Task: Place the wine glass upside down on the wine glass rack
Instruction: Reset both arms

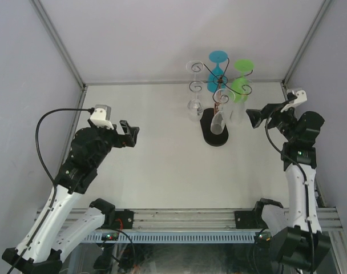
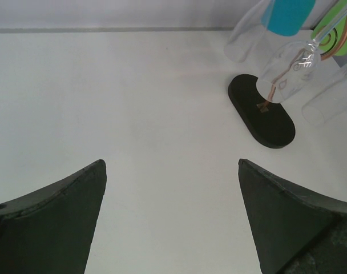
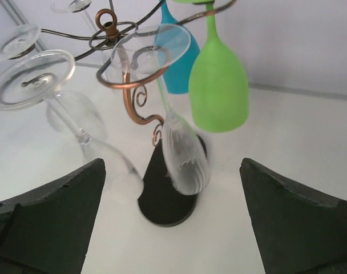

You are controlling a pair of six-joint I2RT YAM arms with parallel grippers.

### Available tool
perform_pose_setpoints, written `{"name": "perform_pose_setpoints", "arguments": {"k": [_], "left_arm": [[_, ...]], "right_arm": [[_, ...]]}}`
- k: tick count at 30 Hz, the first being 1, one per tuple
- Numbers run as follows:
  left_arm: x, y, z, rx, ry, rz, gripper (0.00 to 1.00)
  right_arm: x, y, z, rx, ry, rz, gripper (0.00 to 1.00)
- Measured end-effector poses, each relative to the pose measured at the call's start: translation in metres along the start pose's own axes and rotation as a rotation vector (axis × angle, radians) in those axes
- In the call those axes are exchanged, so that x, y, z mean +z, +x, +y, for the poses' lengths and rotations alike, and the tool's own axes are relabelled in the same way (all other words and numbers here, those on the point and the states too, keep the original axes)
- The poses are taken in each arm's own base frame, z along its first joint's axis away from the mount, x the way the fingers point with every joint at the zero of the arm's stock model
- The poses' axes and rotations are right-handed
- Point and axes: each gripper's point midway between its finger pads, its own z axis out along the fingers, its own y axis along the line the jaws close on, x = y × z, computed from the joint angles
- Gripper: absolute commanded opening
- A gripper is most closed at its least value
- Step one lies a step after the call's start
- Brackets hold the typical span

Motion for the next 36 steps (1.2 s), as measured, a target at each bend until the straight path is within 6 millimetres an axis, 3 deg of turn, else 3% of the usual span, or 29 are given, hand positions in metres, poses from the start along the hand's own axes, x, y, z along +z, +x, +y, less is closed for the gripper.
{"name": "perform_pose_setpoints", "arguments": {"k": [5,8,15,19,22,27,36], "left_arm": [[-0.007,0.006,0.011,-0.008,-0.051,-0.009,1.00],[-0.014,0.014,0.020,-0.013,-0.088,-0.004,1.00],[-0.041,0.019,0.036,-0.023,-0.148,-0.044,1.00],[-0.050,0.023,0.044,-0.025,-0.178,-0.062,1.00],[-0.051,0.034,0.051,-0.022,-0.203,-0.053,1.00],[-0.051,0.052,0.059,-0.013,-0.233,-0.011,1.00],[-0.050,0.058,0.059,-0.008,-0.231,0.007,1.00]], "right_arm": [[-0.030,0.007,0.023,0.101,0.070,0.031,1.00],[-0.050,0.009,0.049,0.107,0.066,0.037,1.00],[-0.098,0.016,0.100,-0.007,0.004,0.031,1.00],[-0.122,0.022,0.115,-0.087,-0.021,0.020,1.00],[-0.141,0.015,0.114,-0.127,0.013,-0.051,1.00],[-0.157,0.009,0.103,-0.135,0.094,-0.142,1.00],[-0.151,0.036,0.081,-0.111,0.183,-0.116,1.00]]}}
